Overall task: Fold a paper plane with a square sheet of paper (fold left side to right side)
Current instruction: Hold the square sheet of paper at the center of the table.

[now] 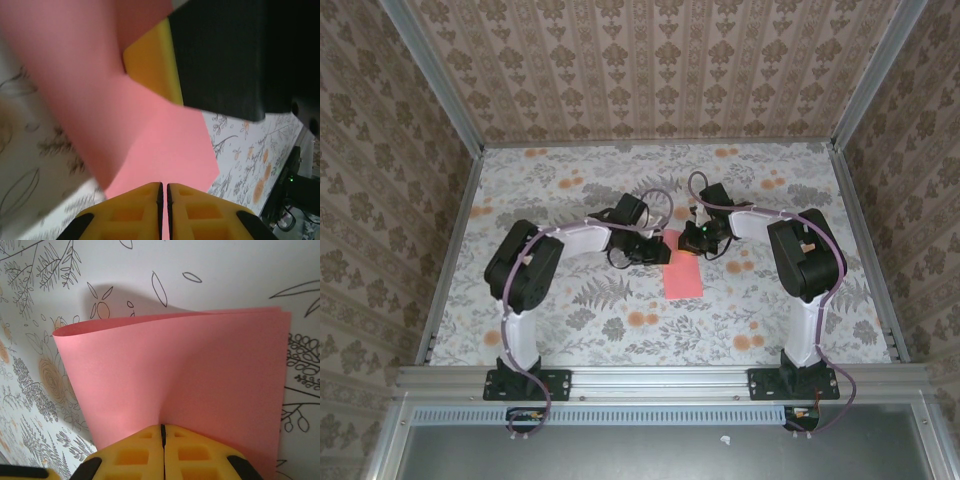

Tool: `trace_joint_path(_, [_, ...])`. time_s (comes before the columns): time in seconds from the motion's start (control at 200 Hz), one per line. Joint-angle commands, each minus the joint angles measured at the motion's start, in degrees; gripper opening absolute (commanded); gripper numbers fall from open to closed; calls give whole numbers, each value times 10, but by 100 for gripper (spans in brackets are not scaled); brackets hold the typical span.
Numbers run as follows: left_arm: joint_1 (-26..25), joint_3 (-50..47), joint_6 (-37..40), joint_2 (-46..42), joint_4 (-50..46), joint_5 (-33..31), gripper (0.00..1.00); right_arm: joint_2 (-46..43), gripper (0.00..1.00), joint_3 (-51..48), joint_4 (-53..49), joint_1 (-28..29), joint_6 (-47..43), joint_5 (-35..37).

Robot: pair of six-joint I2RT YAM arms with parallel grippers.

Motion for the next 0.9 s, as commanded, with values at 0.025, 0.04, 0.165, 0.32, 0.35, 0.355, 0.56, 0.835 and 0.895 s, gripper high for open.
trace_joint_path(0.025, [-10,42,18,35,1,26,14,8,7,-13,-23,-4,4,45])
trace_joint_path(0.04, [-9,44,19,37,-2,25,14,8,7,-13,-23,-4,4,46])
trace_joint_path(0.165, [-15,57,26,56,-22,7,14,7,7,-13,-22,-4,3,44])
trace_joint_path(0.32, [-21,59,32,71,-45,-19,14,3,8,-13,-14,-4,3,40])
trace_joint_path(0.35, [-22,58,31,72,-46,-23,13,1,8,-13,-12,-4,3,39])
trace_joint_path(0.355, [-22,58,31,73,-46,-23,14,1,8,-13,-11,-4,2,39])
trace_joint_path(0.56, [-27,47,28,75,-60,-53,14,-30,12,-9,26,-4,-1,17])
trace_joint_path(0.835, [-32,33,13,73,-50,-64,13,-166,28,-46,-13,-12,-23,52])
trace_joint_path(0.895, [-33,35,13,73,-50,-65,13,-193,23,-75,-27,-11,-22,49])
